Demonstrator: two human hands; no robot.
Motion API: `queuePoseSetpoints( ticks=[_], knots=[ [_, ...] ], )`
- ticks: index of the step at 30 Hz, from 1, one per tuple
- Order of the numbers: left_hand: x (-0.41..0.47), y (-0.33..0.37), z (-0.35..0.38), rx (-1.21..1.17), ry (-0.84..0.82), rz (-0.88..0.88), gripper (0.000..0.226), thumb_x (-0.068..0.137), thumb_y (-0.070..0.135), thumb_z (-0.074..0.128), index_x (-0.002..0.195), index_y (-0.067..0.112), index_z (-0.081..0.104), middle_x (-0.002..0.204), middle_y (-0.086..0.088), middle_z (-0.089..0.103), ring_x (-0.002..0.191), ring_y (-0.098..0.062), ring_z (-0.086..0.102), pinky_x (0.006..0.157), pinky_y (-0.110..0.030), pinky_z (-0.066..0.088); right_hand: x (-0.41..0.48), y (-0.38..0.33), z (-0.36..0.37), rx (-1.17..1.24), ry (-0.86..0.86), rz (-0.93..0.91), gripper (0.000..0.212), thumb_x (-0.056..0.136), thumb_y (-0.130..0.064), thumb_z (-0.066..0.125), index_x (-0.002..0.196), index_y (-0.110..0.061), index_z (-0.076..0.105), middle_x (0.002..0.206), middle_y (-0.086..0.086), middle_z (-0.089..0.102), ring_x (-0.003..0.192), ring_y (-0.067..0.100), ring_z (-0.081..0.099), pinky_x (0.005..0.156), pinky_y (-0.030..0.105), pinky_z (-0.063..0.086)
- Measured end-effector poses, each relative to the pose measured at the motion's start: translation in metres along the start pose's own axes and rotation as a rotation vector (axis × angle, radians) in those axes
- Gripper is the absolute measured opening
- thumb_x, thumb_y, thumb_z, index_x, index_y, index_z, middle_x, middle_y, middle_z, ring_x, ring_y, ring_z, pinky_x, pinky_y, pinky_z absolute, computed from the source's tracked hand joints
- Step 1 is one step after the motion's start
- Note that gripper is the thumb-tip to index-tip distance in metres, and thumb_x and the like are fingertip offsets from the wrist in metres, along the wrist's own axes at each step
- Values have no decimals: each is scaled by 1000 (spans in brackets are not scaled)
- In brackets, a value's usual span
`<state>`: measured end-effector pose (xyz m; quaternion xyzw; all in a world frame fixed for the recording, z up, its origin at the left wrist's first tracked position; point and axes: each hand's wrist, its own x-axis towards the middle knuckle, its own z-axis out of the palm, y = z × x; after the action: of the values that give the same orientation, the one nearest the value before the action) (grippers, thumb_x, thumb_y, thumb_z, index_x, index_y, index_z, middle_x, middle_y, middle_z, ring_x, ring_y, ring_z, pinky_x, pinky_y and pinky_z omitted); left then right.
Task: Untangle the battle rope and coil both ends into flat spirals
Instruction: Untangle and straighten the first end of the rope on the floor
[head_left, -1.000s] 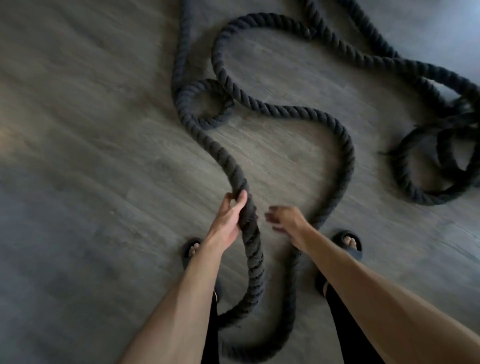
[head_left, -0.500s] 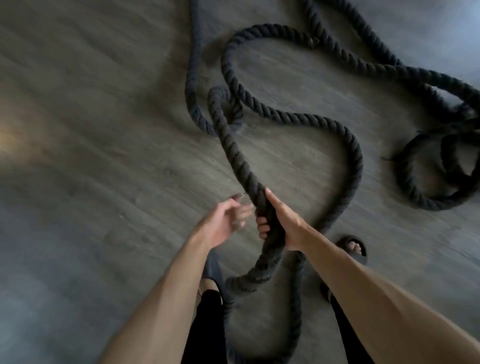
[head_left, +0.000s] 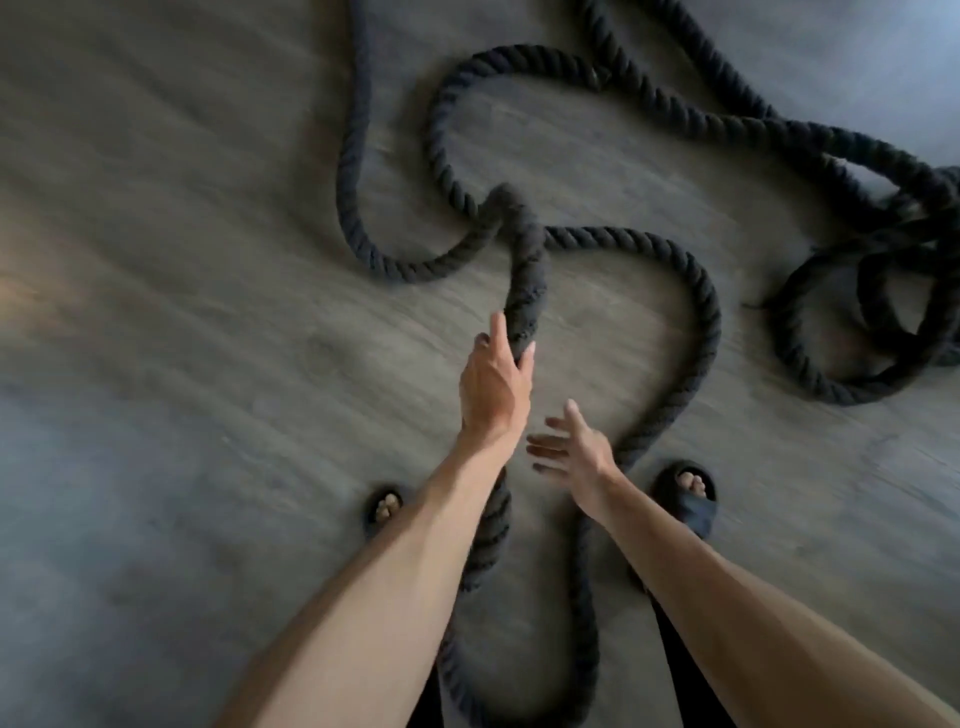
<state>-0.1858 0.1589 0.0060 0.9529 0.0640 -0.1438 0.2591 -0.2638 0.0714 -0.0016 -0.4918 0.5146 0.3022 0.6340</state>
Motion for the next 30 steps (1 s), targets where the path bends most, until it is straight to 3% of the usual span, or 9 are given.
queuePoseSetpoints(
  ticks=[4,7,10,13,16,19,23,26,30],
  knots=[
    [-32,11,27,346,-129,226,42,98,20,49,139,21,42,121,-13,54,104,-31,57,85,-41,44,19,-44,-1,351,139,-49,34,104,-29,43,84,-12,65,72,7,66,57,17,61,49,22,48],
    [-48,12,40,407,-276,270,51,96,19,50,145,23,34,132,-14,46,115,-31,49,98,-43,37,32,-40,-14,489,187,16,37,101,-39,47,108,-8,66,97,14,73,83,29,70,79,37,60],
    [-63,-2,48,318,-410,355,64,90,23,59,147,21,31,132,-15,44,116,-33,48,100,-45,36,46,-16,-26,447,257,105,52,101,-49,46,125,-6,62,116,18,70,107,35,68,101,50,52],
    [-70,-29,63,-26,-769,139,50,95,31,54,140,18,37,133,-11,47,119,-32,51,95,-39,41,59,15,-38,326,338,157,60,102,-54,42,133,-5,56,117,17,67,105,36,66,97,50,54],
    [-59,-63,81,-201,-889,-154,44,95,33,56,131,16,37,119,-7,60,111,-28,58,85,-33,44,80,56,-55,351,313,247,58,105,-52,35,139,-7,49,119,20,67,96,37,69,84,52,58],
    [-57,-107,105,-94,-1143,-227,52,88,53,61,129,26,45,123,2,58,111,-18,55,89,-33,43,109,106,-65,358,271,357,62,105,-54,33,141,-6,48,122,21,67,102,36,69,81,48,58],
    [-73,-158,148,190,-1508,-146,76,80,77,52,141,33,46,150,5,40,131,-21,45,102,-33,41,151,168,-64,289,228,426,63,106,-54,29,137,-3,49,92,23,68,78,33,67,68,42,55],
    [-89,-204,176,215,-1562,-157,72,84,69,56,141,26,48,146,2,45,132,-23,46,91,-30,36,179,200,-39,127,192,439,61,106,-54,30,131,-4,53,102,22,70,86,35,69,74,45,57],
    [-98,-286,196,98,-1186,-302,65,91,54,59,142,17,43,138,-9,53,127,-30,52,98,-36,44,219,196,19,-200,81,357,64,107,-51,26,127,3,55,117,25,66,107,44,67,91,57,56]
  ],
)
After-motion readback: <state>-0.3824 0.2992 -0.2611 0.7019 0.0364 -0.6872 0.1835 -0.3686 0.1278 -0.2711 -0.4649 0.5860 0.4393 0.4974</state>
